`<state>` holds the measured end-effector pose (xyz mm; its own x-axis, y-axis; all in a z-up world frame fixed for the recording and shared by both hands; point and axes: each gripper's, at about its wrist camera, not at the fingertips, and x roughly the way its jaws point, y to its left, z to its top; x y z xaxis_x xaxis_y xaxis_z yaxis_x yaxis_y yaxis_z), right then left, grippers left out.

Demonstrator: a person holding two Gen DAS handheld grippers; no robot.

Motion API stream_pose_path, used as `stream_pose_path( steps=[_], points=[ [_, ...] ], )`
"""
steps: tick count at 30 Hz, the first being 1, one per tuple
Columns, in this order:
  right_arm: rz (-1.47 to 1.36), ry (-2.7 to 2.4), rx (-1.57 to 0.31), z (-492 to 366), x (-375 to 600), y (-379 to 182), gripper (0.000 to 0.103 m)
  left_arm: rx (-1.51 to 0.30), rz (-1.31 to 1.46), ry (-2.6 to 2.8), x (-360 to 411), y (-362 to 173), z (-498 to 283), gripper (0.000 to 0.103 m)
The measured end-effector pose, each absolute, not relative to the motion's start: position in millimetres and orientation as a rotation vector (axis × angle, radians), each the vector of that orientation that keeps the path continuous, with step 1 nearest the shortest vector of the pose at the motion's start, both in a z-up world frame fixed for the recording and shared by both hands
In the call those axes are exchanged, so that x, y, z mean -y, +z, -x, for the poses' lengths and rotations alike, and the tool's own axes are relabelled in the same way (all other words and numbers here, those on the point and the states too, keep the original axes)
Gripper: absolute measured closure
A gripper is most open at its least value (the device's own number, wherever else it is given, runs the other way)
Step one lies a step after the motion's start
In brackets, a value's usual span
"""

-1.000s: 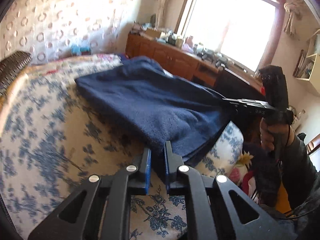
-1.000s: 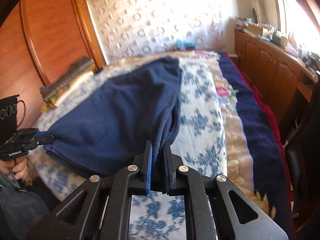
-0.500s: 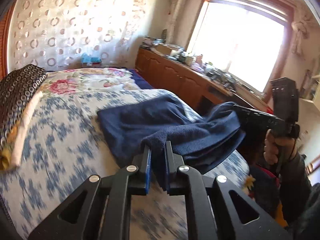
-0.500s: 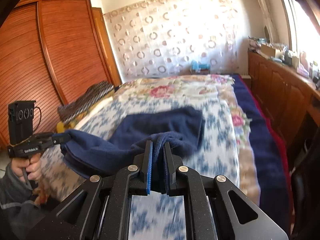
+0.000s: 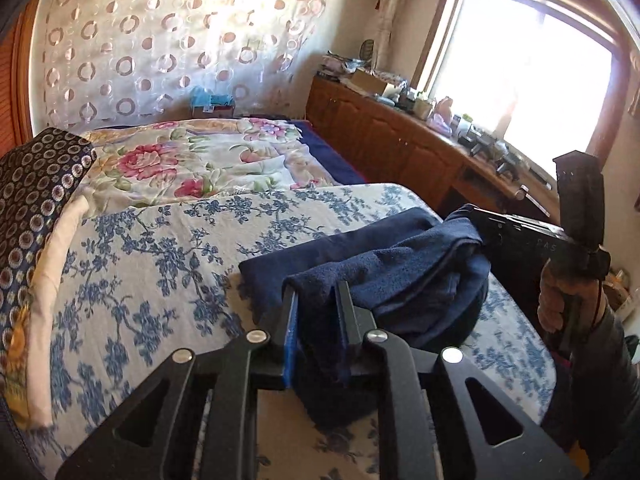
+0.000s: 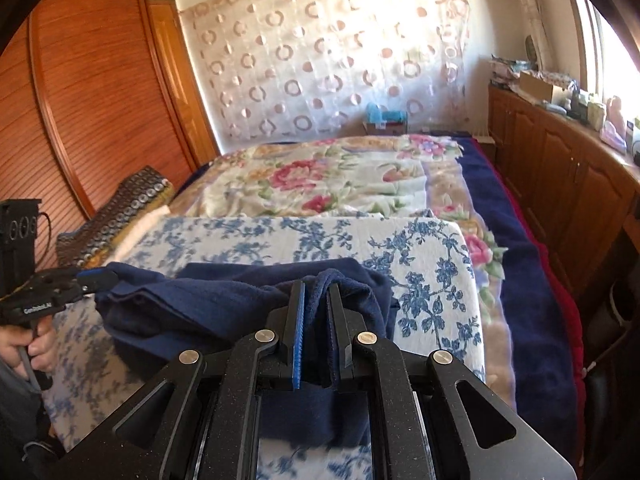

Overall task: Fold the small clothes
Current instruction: 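Grasp the shirt's edge with both tools and fold it over again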

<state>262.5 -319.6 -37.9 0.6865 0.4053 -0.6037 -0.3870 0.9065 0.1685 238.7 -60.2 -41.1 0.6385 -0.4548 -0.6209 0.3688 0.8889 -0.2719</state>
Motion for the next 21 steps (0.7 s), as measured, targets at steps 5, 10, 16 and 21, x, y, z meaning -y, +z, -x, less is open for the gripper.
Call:
stream_pose_path(
  steps=[5, 10, 16, 21],
  points=[
    [-0.010, 0.425, -0.698, -278.0, 319.9, -51.5, 0.095, -0.720, 0.090, -0.425, 48.6, -43.2, -235.9, 0.067],
    [0.000, 0.413, -0.680, -278.5, 321.5, -46.7, 0.088, -0.775, 0.078, -0.460, 40.9, -56.7, -223.4, 0.061],
    [0.022, 0.391, -0.666, -262.1, 334.0, -38.1, 0.060, -0.814, 0.046, -0.493, 50.9, -68.7, -211.5, 0.060],
    [0.055, 0.397, -0.691, -242.7, 344.1, -41.0, 0.050, -0.819, 0.032, -0.517, 60.7, -70.1, -215.0, 0.060]
  ],
)
